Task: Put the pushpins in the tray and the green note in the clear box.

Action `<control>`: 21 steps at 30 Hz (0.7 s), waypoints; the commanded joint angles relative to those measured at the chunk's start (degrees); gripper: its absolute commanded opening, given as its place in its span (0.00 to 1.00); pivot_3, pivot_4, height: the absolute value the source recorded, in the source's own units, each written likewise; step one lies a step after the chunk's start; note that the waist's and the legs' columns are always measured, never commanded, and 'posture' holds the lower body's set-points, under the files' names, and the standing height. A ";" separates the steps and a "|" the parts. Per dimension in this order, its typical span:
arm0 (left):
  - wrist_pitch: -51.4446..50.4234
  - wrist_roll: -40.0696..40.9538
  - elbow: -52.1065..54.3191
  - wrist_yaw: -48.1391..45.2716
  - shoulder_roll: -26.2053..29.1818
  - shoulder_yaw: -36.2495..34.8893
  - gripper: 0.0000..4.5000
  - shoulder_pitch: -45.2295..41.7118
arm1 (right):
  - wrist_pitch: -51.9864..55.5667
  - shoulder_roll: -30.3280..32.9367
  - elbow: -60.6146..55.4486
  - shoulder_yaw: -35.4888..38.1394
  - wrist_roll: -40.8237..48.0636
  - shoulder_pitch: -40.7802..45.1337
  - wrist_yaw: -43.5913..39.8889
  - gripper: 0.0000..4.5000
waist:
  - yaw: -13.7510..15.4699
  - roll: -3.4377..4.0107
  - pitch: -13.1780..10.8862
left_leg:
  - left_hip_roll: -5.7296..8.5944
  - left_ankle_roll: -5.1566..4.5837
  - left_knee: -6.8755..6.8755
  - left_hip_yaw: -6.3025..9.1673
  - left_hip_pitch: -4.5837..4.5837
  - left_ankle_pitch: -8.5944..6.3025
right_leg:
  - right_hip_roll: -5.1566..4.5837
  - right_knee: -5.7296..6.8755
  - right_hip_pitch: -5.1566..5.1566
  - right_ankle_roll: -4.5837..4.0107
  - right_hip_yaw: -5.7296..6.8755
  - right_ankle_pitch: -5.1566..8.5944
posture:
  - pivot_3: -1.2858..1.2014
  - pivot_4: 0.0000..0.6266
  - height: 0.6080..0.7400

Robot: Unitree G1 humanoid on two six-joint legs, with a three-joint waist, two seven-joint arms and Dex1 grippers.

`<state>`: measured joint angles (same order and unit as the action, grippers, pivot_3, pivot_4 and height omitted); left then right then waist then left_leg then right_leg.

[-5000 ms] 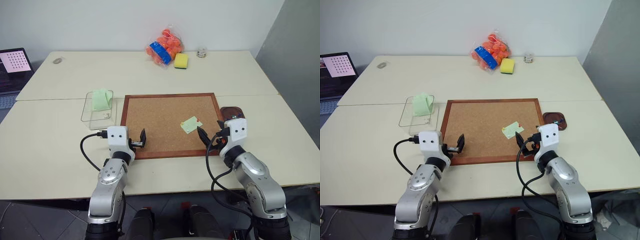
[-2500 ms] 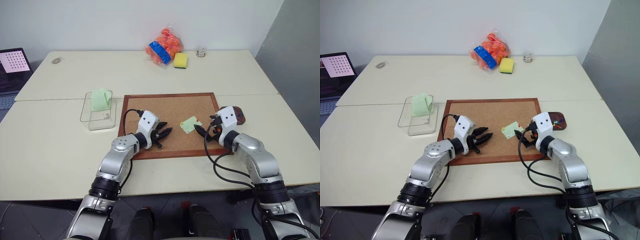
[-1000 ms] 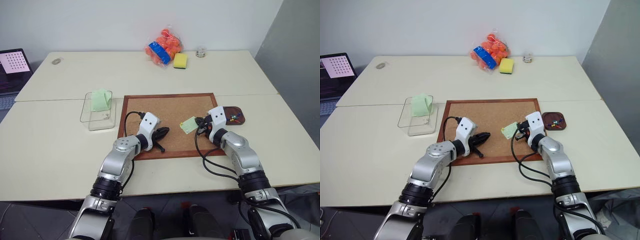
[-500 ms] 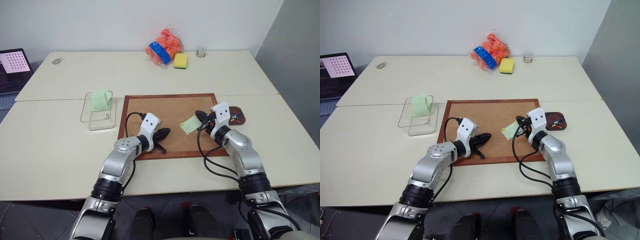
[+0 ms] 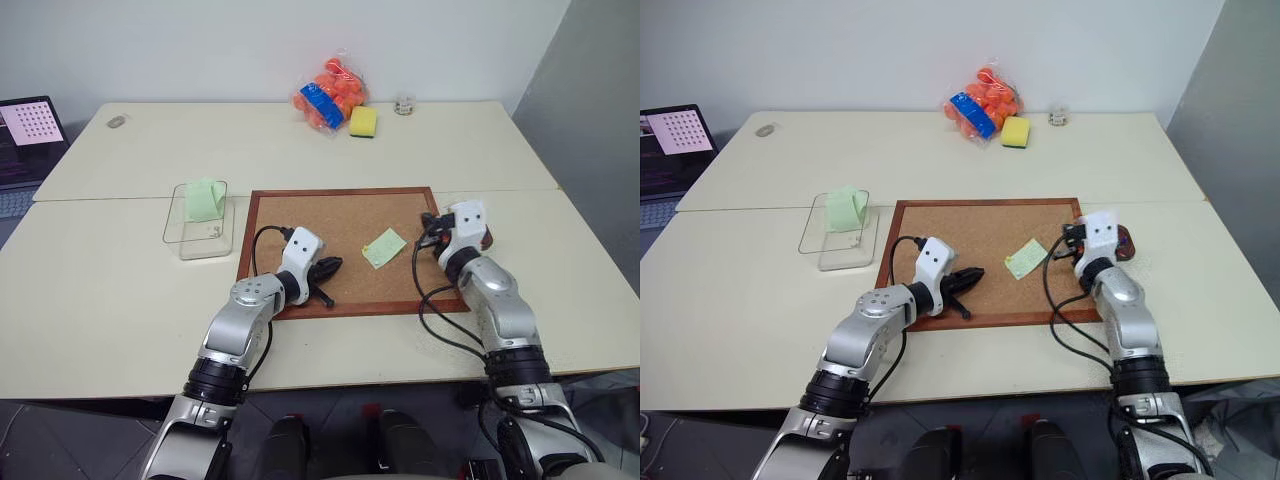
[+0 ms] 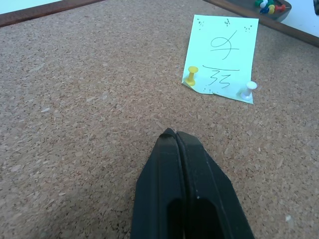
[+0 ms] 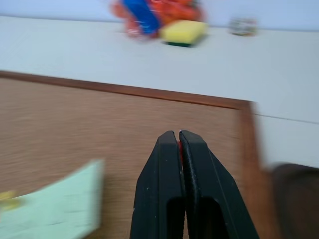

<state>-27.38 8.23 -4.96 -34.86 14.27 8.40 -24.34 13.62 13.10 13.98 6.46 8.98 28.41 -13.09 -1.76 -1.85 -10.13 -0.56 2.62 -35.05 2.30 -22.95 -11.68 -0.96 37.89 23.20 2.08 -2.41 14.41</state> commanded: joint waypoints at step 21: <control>-0.01 -0.09 0.50 0.66 0.21 0.19 0.00 0.39 | -3.38 4.36 12.23 4.97 -1.59 6.57 6.12 0.56 | -0.07 0.00 0.00 | 0.01 0.00 0.00 -0.04 0.00 0.00 | 0.01 0.01 0.00 0.01 -0.04 0.00 | 0.52 0.24 1.00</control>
<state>-27.11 8.08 -5.03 -34.40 14.34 8.46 -24.34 11.93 16.70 27.36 10.17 7.69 33.24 -7.41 -1.83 -1.85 -10.13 -0.55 2.62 -35.05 2.26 -22.94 -11.68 -0.96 37.90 23.20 2.09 -2.44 14.41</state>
